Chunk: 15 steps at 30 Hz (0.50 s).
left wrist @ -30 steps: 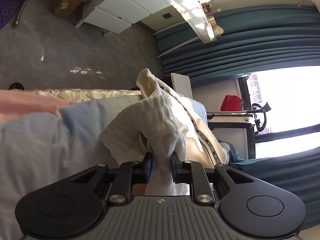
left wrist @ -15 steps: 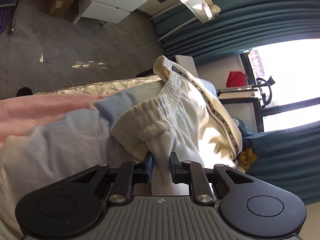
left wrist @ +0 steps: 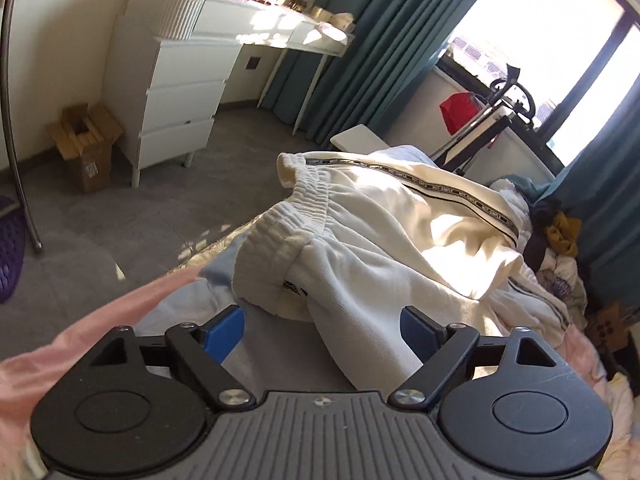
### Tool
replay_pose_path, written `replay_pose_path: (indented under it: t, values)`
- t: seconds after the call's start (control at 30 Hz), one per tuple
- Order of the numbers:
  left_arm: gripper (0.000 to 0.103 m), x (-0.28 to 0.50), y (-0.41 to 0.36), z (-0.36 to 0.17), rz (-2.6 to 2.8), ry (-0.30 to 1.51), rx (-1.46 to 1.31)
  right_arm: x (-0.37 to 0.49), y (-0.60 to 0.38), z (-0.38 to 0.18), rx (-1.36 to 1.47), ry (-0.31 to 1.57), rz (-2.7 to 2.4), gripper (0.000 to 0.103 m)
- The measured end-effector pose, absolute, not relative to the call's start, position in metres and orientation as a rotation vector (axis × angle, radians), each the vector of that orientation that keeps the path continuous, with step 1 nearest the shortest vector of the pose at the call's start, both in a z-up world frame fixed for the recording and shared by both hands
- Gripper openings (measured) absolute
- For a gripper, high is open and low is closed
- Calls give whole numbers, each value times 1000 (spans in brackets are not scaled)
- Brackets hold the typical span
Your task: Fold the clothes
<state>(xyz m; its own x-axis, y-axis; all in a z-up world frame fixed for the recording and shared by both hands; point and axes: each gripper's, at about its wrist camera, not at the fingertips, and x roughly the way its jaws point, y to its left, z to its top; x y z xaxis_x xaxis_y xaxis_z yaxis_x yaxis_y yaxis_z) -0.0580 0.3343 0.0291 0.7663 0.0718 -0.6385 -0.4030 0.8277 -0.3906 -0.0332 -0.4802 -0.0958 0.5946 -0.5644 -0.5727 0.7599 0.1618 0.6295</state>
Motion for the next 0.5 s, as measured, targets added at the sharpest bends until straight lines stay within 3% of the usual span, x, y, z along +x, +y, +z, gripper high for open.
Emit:
replay_pose_path:
  t: [0.17, 0.3, 0.5]
  values:
    - [91, -64, 271, 47, 226, 570, -366, -13, -428, -60, 746, 158, -755, 76]
    - [99, -55, 215, 54, 159, 537, -269, 0, -380, -42, 555, 164, -545, 75]
    - [99, -29, 131, 46, 18, 525, -185, 10, -325, -32, 387, 198, -328, 76]
